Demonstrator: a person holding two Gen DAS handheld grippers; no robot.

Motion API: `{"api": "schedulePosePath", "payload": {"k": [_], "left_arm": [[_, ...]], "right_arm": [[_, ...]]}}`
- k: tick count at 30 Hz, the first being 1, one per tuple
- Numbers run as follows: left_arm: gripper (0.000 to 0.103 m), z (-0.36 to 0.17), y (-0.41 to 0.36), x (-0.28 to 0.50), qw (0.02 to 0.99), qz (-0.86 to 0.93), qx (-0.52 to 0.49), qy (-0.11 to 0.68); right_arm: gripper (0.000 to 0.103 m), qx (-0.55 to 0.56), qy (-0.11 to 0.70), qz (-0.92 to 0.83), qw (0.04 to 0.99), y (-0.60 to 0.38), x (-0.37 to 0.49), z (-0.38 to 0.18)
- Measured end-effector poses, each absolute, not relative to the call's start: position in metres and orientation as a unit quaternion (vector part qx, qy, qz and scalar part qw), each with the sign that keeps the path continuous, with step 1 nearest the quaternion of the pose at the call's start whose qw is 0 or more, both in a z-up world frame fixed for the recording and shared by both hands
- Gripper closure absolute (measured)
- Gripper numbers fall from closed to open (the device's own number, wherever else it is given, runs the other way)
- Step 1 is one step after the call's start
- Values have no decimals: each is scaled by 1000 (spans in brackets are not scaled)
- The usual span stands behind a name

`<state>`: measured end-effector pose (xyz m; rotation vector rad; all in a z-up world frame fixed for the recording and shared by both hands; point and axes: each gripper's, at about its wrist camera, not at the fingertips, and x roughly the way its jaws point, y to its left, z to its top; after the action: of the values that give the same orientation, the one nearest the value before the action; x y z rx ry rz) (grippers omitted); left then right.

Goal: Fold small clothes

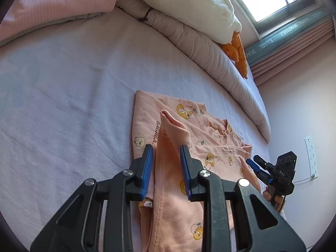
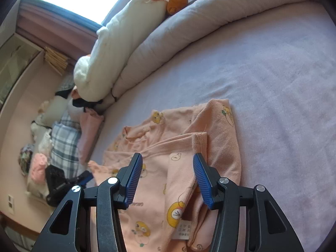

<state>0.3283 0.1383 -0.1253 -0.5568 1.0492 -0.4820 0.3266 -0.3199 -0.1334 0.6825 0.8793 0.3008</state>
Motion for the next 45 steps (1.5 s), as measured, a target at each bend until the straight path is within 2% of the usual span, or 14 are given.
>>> {"api": "schedulePosePath", "payload": {"k": [2,4,5,6,10,13,17,18,21,22,30,35,40,45], "left_arm": [[77,-130,132,335,798,-224,-263,493],[76,-135,130,339,792,-228,-275,494],[73,-136,128,343,791,-226,-278,496],[73,-137,126,346,792,-222,-279,496],[73,-138,123,363,800,-190,-276,497],[73,-138,124,370,797,-184,-283,501],[73,-137,111,369,783,-236,-255,516],[73,-138,109,369,775,-250,-258,520],[62,-141,104,370,762,-272,-266,524],[61,-141,103,369,763,-273,-263,524],[61,-145,114,368,759,-266,-289,519],[61,-146,127,366,754,-268,-309,513],[63,-149,124,364,738,-292,-325,513],[63,-151,118,360,722,-323,-335,513]], "right_arm": [[54,298,426,133,844,-313,334,-134],[89,272,434,131,849,-306,341,-133],[98,256,438,132,851,-301,343,-132],[100,236,438,127,858,-297,344,-131],[101,219,405,132,878,-296,346,-114],[101,253,380,107,883,-316,354,-107],[101,292,421,145,847,-328,355,-121],[97,289,431,141,843,-330,351,-123],[65,294,431,142,841,-332,341,-127],[62,298,429,142,840,-334,338,-128],[62,296,424,138,844,-336,330,-122],[62,289,461,128,829,-339,332,-142],[62,319,444,168,821,-335,334,-148],[62,288,452,165,828,-327,344,-148]]}}
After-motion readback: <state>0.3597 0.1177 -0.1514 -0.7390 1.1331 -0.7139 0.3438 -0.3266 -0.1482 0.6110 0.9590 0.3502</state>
